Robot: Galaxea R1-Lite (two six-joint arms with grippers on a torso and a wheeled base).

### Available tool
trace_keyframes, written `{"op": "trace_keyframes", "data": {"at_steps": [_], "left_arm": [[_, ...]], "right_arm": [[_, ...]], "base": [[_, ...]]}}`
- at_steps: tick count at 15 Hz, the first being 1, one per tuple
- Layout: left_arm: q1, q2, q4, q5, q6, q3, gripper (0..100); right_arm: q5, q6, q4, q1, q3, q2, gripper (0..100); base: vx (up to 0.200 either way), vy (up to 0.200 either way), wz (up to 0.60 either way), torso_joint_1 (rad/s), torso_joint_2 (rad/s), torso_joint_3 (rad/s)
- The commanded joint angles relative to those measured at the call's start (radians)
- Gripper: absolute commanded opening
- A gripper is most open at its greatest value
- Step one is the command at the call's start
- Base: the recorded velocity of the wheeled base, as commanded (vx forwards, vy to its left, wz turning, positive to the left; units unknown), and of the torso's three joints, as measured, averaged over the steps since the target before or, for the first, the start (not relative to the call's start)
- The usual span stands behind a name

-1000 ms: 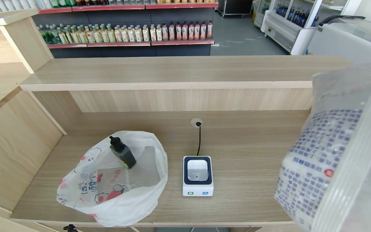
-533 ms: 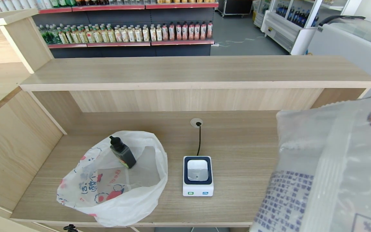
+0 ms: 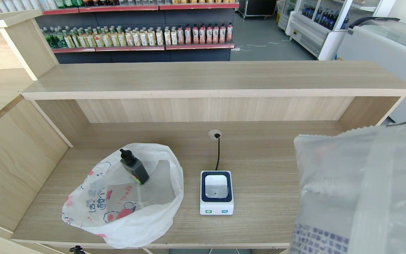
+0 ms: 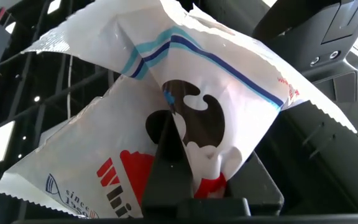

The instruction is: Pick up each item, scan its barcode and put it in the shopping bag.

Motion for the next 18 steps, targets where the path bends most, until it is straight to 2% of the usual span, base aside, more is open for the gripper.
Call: {"op": "trace_keyframes", "data": {"at_steps": [1,7,14,18], "left_arm": [[0.000,0.000,0.000,0.000,0.001,0.000,100],[0.000,0.000,0.000,0.000,-0.001,0.000,100],[0.000,0.000,0.000,0.000,0.001,0.000,100],[0.000,0.000,0.000,0.000,0.001,0.000,100]], "right_arm": [[0.000,-0.080,0.000,0.014,0.000,-0.004,0],[-0.003,-0.080,0.000,0.007,0.000,-0.015,0],[0.002,-0.080,0.039,-0.107,0.006,-0.107,0],[0.002,-0.080,0.052,-0.110,0.004,-0.106,0]], "base": [[0.000,0.000,0.00,0.000,0.00,0.000],[0.000,0.000,0.00,0.000,0.00,0.000],[0.000,0.000,0.00,0.000,0.00,0.000],[0.000,0.000,0.00,0.000,0.00,0.000]]}}
